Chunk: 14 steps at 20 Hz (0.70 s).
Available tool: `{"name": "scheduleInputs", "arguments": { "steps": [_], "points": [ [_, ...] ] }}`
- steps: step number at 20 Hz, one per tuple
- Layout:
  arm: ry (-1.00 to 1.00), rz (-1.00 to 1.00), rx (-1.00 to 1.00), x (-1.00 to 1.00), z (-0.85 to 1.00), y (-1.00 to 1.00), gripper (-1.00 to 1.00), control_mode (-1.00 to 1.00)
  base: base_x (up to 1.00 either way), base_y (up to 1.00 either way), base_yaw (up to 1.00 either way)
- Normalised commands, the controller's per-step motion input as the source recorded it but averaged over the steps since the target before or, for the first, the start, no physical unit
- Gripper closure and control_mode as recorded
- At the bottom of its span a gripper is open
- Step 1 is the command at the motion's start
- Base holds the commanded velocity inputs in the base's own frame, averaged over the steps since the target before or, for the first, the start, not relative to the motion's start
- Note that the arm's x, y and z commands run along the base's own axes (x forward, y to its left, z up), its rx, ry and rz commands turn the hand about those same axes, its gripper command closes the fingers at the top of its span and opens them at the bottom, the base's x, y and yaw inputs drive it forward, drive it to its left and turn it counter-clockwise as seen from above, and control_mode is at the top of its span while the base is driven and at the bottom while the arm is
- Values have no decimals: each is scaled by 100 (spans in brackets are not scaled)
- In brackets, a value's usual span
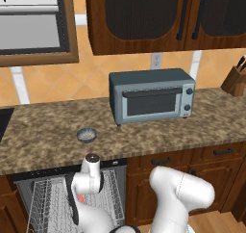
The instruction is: Pick up the cup and bowl from the counter, place them in the dishwasher, and close the dishwasher door.
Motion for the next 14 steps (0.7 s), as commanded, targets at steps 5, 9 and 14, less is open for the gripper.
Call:
{"name": "scheduleInputs", "arguments": {
  "steps": [5, 9, 14],
  "points": [
    [-14, -1, 2, -33, 95, -6, -100, -100, 0, 0, 0],
    [-18, 0, 0, -12, 92, -6, -100, -100, 0, 0, 0],
    [-13, -3, 3, 0, 81, -8, -100, -100, 0, 0, 0]
  ]
}}
